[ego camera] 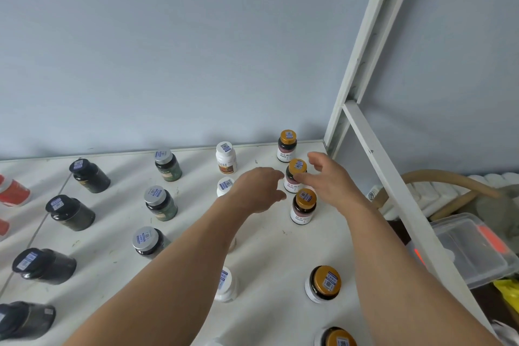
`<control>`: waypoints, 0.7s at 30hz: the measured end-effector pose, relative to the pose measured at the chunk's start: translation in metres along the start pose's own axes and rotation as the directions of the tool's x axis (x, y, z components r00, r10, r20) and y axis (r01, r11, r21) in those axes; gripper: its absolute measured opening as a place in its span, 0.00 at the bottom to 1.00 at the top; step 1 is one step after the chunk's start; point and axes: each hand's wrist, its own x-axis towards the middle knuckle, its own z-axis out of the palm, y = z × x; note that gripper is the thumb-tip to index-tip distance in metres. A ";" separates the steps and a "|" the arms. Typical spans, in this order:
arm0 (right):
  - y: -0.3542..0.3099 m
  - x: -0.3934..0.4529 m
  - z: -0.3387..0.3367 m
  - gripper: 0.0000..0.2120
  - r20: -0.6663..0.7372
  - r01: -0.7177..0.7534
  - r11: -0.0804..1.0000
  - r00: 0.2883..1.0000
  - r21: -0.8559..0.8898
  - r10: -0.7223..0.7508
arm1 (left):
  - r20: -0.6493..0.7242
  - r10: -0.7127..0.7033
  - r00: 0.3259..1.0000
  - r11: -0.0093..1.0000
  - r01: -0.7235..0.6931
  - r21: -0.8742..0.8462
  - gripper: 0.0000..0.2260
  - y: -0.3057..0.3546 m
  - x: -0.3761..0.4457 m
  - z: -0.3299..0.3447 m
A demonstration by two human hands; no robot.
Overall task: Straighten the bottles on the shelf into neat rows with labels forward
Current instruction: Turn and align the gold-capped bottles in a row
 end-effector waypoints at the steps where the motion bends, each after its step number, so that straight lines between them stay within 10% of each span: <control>1: -0.003 0.006 0.001 0.35 0.024 -0.013 1.000 1.000 -0.015 0.013 | -0.001 -0.007 1.000 1.000 0.007 -0.008 0.25 0.000 0.003 -0.001; 21: -0.026 0.031 -0.018 0.20 0.019 0.087 0.996 0.996 -0.005 -0.086 | 0.121 -0.107 0.987 0.794 0.159 -0.587 0.17 0.000 0.031 -0.009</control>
